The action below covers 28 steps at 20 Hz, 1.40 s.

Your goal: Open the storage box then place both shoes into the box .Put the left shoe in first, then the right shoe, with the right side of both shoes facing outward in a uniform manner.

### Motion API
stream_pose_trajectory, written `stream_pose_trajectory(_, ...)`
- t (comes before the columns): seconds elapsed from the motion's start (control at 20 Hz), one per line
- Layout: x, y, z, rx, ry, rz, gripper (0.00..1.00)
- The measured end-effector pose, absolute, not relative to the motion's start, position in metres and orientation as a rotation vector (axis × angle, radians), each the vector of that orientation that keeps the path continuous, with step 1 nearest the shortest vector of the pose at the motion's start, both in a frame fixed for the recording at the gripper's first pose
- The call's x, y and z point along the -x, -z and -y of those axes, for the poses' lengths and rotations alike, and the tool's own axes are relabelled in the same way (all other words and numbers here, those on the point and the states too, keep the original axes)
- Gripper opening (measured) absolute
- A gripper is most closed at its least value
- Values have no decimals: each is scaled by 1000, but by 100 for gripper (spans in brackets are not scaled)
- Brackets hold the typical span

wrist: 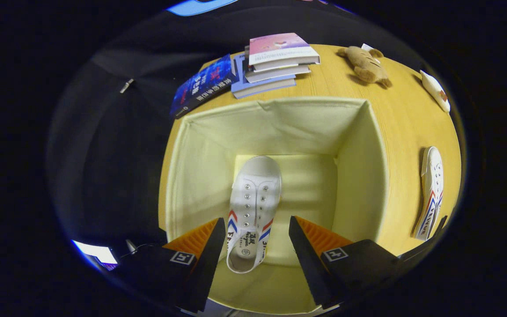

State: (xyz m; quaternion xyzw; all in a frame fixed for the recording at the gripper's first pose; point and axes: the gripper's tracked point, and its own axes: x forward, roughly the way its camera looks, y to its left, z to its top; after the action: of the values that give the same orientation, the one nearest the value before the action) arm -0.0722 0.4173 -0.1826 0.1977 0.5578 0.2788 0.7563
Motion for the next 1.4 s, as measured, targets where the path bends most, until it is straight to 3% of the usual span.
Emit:
stream_pose_trajectory(0.2, 59, 138, -352, -417, -671, -1094, 90)
stream_pose_trajectory(0.4, 39, 136, -259, -471, -606, -1071, 90)
stream_pose_trajectory(0.85, 18, 280, -58, -363, -298, -1199, 90)
stream_pose_trajectory(1.15, 25, 377, -24, -289, -258, -1342, 90)
stream_pose_trajectory(1.4, 24, 399, -36, -328, -322, -1410, 89)
